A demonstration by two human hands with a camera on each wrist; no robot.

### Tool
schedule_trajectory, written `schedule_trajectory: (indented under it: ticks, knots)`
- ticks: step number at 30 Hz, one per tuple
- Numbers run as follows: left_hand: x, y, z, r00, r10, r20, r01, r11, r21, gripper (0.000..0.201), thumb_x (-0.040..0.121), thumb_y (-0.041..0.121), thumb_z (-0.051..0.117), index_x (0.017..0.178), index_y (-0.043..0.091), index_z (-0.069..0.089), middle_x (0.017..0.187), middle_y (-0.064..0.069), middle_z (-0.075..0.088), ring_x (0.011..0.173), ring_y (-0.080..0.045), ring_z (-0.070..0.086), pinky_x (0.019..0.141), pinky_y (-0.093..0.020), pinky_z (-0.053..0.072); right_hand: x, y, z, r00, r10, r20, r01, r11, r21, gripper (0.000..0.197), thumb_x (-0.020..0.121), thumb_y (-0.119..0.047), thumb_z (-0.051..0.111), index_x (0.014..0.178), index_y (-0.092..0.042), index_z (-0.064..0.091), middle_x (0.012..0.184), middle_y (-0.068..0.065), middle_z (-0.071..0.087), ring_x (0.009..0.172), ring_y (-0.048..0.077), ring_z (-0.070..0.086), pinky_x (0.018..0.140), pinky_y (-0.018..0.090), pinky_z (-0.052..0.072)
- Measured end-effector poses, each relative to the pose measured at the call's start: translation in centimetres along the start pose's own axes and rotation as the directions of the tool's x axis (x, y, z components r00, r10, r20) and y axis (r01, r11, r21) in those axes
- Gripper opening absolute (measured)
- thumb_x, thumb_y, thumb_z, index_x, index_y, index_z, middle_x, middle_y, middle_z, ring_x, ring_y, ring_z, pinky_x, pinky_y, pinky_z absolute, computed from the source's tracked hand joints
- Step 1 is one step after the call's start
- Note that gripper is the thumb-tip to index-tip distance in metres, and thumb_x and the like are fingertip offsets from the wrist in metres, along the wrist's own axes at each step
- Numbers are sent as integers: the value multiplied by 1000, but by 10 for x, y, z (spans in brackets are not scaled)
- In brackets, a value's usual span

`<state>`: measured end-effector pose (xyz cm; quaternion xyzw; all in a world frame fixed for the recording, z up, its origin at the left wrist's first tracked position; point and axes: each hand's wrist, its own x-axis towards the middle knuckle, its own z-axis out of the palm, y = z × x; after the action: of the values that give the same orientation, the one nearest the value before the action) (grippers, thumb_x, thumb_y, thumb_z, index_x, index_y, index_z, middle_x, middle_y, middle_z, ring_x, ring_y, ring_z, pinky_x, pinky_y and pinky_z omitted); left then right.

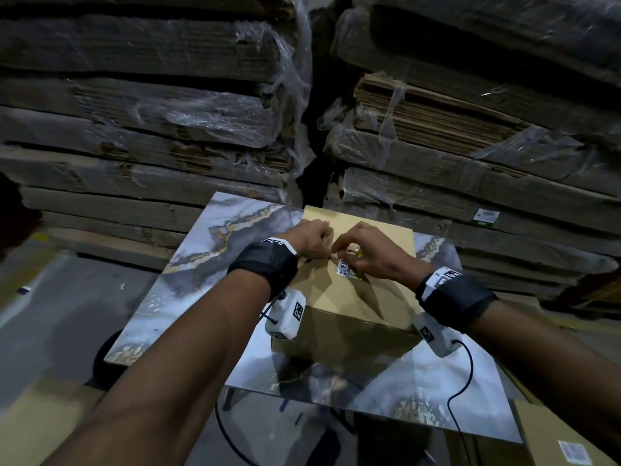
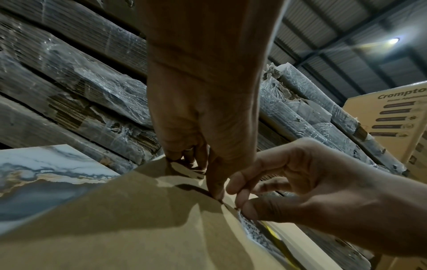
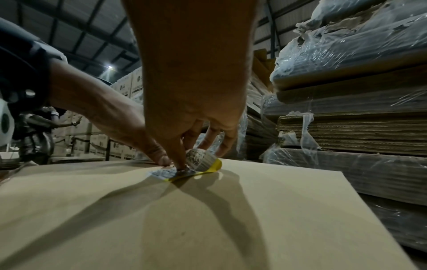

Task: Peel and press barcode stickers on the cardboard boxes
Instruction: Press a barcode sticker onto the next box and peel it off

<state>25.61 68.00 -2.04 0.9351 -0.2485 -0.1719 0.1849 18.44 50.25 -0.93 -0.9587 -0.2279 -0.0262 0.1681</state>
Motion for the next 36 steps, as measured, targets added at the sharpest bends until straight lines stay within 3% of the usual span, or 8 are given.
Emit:
schedule_trajectory:
  ticks: [6, 12, 15, 20, 27, 30, 33, 36]
  knots:
    - [3, -1, 2, 1000, -29, -5, 29, 1000, -8, 55, 81, 25, 69, 134, 16, 57, 147, -10, 51, 132, -29, 48, 108, -42, 45, -9, 15, -1, 998, -26, -64, 32, 994, 104, 29, 86, -6, 72, 109, -23, 69, 89, -20, 75, 92, 10, 50, 85, 19, 35]
    - [4, -3, 2, 999, -31, -9, 30, 999, -22, 58, 84, 29, 73, 138, 15, 56, 149, -10, 50, 136, -28, 44, 112, -42, 40, -16, 17, -2, 991, 91, -95, -56, 946, 319, 26, 85, -5, 75, 104, -21, 68, 85, -16, 77, 94, 7, 70, 102, 39, 45]
    - [5, -4, 3, 999, -36, -15, 35, 999, -36, 58, 86, 30, 73, 138, 13, 54, 149, -11, 48, 138, -29, 42, 113, -42, 38, -21, 19, -5, 981, 191, -46, -145, 865, 481, 24, 86, -3, 75, 105, -16, 70, 87, -4, 79, 92, 11, 75, 95, 49, 56]
    - [5, -4, 4, 999, -43, -18, 42, 998, -47, 59, 87, 30, 72, 141, 15, 52, 150, -11, 47, 138, -29, 41, 114, -41, 38, -22, 23, -4, 963, 270, -16, -213, 795, 568, 26, 87, -3, 73, 107, -19, 71, 92, -2, 80, 96, 14, 75, 97, 57, 53]
    - [0, 0, 2, 999, 4, -34, -3, 1000, 6, 55, 89, 27, 71, 139, 10, 54, 149, -12, 49, 136, -31, 43, 111, -41, 39, -25, -1, -3, 936, 165, -312, -67, 951, 302, 34, 85, -5, 68, 114, -23, 73, 115, -10, 71, 109, 13, 59, 90, 32, 55]
    - [-1, 1, 1, 999, 15, -41, -15, 1000, 4, 58, 89, 26, 71, 142, 11, 53, 157, -7, 42, 142, -30, 38, 115, -38, 35, -20, -5, -9, 940, 231, -250, -173, 957, 232, 6, 84, -29, 76, 82, -23, 74, 80, -11, 72, 76, 7, 65, 69, 36, 57]
    - [-1, 2, 0, 1000, 13, -26, -13, 1000, -5, 52, 90, 23, 69, 138, 6, 55, 153, -9, 45, 139, -30, 42, 114, -39, 36, -15, -12, 3, 925, 369, -88, -368, 929, 31, 47, 84, -55, 72, 57, -17, 61, 53, -5, 59, 55, 17, 58, 54, 32, 43]
    - [-2, 3, -1, 1000, 8, -29, -8, 1000, -6, 48, 91, 22, 69, 133, 3, 57, 144, -15, 52, 134, -32, 46, 109, -36, 39, -9, -21, 12, 881, 468, -69, -472, 879, -61, 57, 84, -57, 70, 53, -14, 51, 50, 1, 52, 54, 26, 54, 52, 32, 39]
